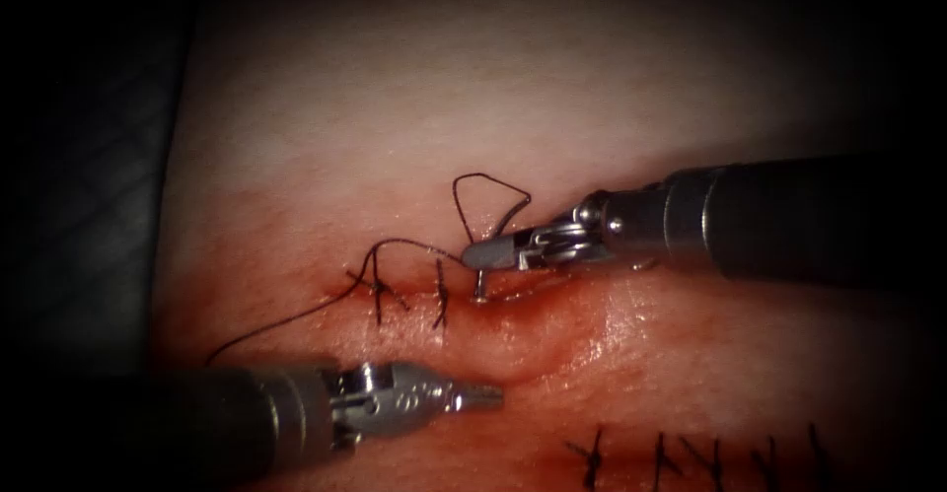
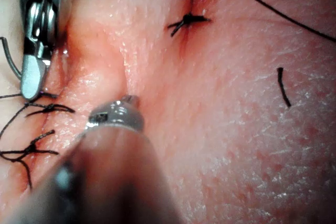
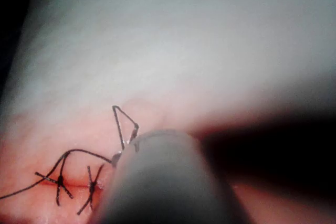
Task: Wound Closure
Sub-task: Throw the needle through the bottom portion of the cut.
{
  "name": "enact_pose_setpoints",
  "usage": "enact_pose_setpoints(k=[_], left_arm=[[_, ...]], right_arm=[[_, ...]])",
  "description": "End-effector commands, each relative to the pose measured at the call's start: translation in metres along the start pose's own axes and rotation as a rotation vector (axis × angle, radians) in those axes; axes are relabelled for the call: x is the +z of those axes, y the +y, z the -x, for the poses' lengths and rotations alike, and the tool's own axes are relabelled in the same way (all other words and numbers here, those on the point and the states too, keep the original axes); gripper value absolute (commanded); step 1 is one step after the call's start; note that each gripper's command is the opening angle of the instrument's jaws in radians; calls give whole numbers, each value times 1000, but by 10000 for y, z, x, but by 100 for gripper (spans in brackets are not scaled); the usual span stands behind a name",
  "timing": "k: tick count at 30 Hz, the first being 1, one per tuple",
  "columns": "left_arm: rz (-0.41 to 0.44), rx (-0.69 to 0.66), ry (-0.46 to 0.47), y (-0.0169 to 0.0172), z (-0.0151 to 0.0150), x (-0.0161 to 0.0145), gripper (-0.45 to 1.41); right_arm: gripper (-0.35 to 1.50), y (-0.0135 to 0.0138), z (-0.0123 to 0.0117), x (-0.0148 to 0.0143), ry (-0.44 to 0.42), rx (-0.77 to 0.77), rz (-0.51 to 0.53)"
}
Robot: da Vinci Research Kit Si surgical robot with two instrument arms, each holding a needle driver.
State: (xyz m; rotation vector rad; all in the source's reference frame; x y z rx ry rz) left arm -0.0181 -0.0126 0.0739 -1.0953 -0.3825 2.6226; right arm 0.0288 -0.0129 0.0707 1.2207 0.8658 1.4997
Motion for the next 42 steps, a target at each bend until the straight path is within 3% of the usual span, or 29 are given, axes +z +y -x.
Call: enact_pose_setpoints(k=[1, 2, 4, 5, 6, 11, 15, 16, 20, 25, 28, 42], left_arm=[[1, 1, 1, 0, 1, 6, -38], [2, 2, 1, 1, 2, 6, -38], [3, 2, 1, 1, 2, 5, -38], [3, 2, 1, 1, 2, 5, -38], [3, 3, 1, 2, 2, 4, -38], [3, 3, 1, 3, 1, 3, -38], [3, 3, 1, 3, 1, 3, -38], [3, 3, 1, 3, 1, 3, -38], [3, 3, 1, 4, 1, 3, -38], [3, 3, 1, 4, 1, 3, -38], [4, 4, 1, 4, 2, 2, -38], [7, 7, 2, 5, 5, -1, -38]], right_arm=[[22, -4, -1, 7, 17, -121, -35], [68, -7, -5, 4, 32, -225, -43], [96, -9, -11, 2, 40, -278, -33], [96, -9, -11, 2, 40, -278, -33], [116, -6, -17, -3, 63, -379, -15], [137, 7, -30, -19, 96, -536, -19], [137, 11, -42, -34, 117, -600, -41], [125, 10, -46, -39, 108, -626, -56], [118, 3, -59, -47, 107, -693, -84], [96, -4, -78, -46, 96, -741, -180], [96, 0, -89, -35, 30, -752, -232], [101, 18, -92, 14, -19, -796, -217]])
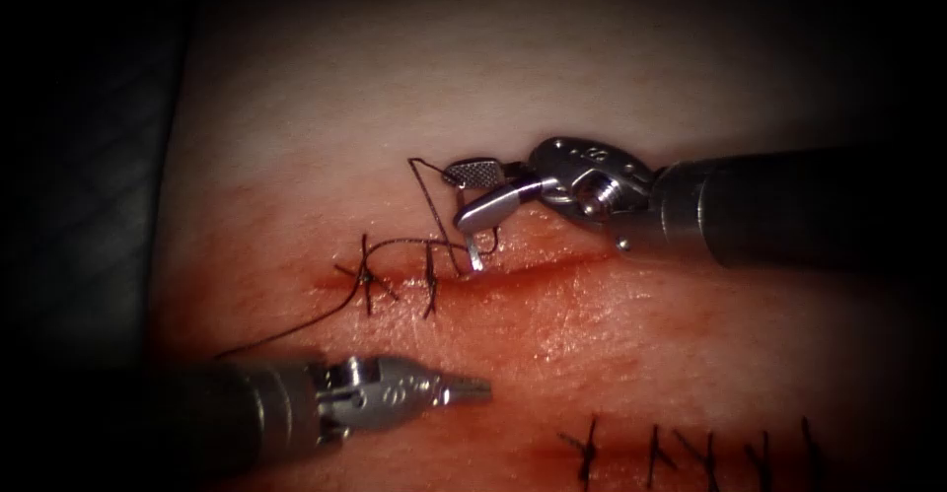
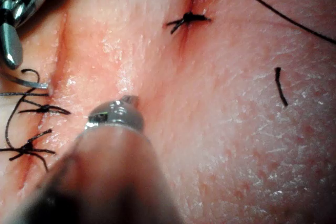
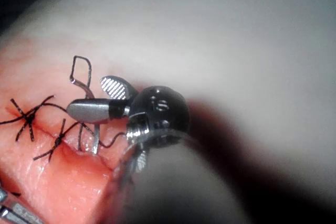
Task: Wound Closure
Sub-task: Throw the needle through the bottom portion of the cut.
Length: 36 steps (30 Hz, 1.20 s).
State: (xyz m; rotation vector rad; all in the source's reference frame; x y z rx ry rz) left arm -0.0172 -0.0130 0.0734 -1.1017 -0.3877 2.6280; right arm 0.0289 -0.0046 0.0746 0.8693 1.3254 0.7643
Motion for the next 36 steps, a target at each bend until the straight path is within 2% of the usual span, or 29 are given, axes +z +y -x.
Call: enact_pose_setpoints(k=[1, 8, 9, 10, 11, 12, 17, 19, 24, 25, 27, 31, 36], left_arm=[[1, 1, 1, 0, 0, 8, -38], [-1, 1, 0, 1, 1, 8, -38], [0, 1, 0, 1, 1, 8, -38], [-1, 1, 0, 1, 1, 9, -38], [-1, 1, 0, 1, 1, 9, -38], [-1, 2, 0, 1, 1, 9, -38], [-2, 3, 0, 2, 2, 9, -38], [-1, 3, 0, 3, 2, 8, -38], [-1, 3, 0, 2, 2, 9, -38], [-2, 2, 0, 2, 1, 10, -38], [-2, 2, 0, 2, 1, 10, -38], [-2, 2, 0, 2, 1, 9, -38], [-2, 2, 0, 2, 1, 10, -38]], right_arm=[[101, 5, 3, 8, 1, -4, -1], [100, -2, 5, 13, 0, -8, -21], [83, -3, 6, 14, -3, -8, -21], [37, -4, 7, 16, 0, -10, -19], [-21, -4, 8, 16, 1, -11, -10], [-35, -3, 7, 16, 3, -5, -1], [-35, 12, 4, 9, 17, 120, 69], [-35, 14, 6, 7, -2, 143, 94], [-35, 8, 18, 0, -53, 465, 130], [-35, 4, 20, -2, -74, 539, 171], [-35, 1, 22, -4, -89, 599, 189], [-35, -6, 26, -8, -85, 722, 199], [-35, -16, 40, -1, -62, 878, 154]])
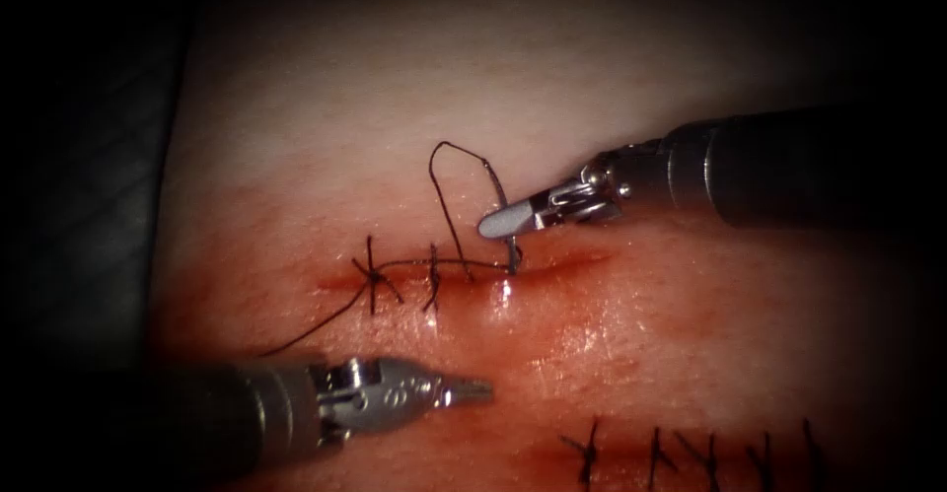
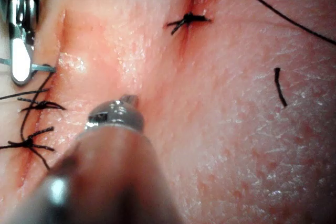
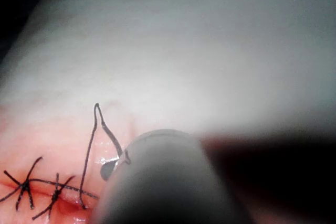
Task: Wound Closure
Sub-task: Throw the needle through the bottom portion of the cut.
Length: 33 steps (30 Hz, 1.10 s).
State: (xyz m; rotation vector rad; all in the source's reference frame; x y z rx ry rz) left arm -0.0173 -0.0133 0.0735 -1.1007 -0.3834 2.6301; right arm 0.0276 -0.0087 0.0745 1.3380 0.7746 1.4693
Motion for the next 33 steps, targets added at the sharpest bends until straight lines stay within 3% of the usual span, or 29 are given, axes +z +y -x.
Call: enact_pose_setpoints(k=[1, 5, 10, 23, 33], left_arm=[[0, 0, 1, 0, 0, 8, -38], [2, 1, 2, 1, 0, 9, -38], [2, 1, 2, 1, 0, 9, -38], [0, -1, 2, 0, -2, 11, -38], [2, 0, 3, -2, 0, 11, -38]], right_arm=[[-35, 5, 1, 11, -2, 30, -16], [-35, 15, 9, 15, 23, 126, -78], [-35, 32, 18, 20, 114, 240, -75], [-35, 25, 70, 26, 88, 442, -96], [-35, 35, 110, 23, 31, 522, -40]])
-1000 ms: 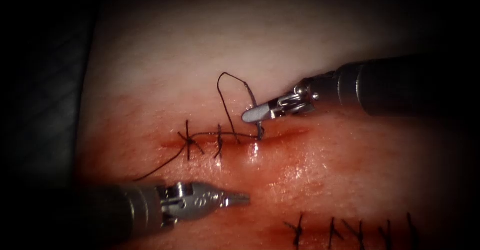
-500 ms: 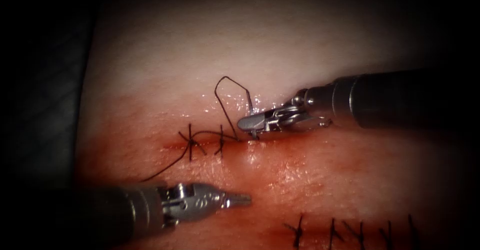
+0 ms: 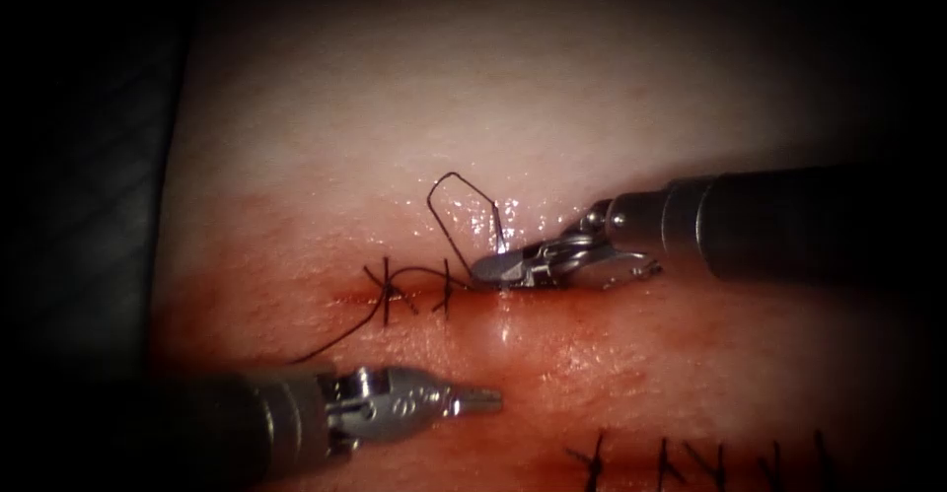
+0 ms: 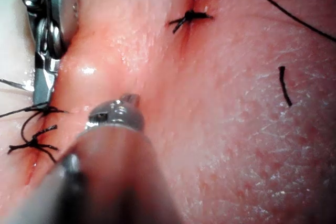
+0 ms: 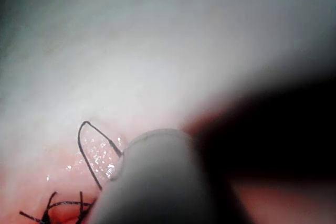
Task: Wound Closure
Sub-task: Throw the needle through the bottom portion of the cut.
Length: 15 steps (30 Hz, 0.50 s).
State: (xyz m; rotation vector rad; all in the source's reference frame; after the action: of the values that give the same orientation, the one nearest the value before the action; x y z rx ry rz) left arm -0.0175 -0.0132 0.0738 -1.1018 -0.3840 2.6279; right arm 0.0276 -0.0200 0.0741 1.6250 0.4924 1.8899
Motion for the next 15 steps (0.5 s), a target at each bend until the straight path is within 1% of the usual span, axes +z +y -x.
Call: enact_pose_setpoints(k=[1, 3, 9, 15], left_arm=[[2, 1, 2, 0, 0, 8, -38], [1, 1, 1, 0, 0, 8, -38], [3, 3, 2, 0, 2, 6, -38], [4, 4, 2, -1, 3, 6, -38]], right_arm=[[-35, 3, 6, 8, -14, 2, -4], [-35, 1, 14, 10, -20, 8, -8], [-35, 1, 28, 13, -38, 18, -10], [-35, 5, 35, 10, -49, 53, 5]])
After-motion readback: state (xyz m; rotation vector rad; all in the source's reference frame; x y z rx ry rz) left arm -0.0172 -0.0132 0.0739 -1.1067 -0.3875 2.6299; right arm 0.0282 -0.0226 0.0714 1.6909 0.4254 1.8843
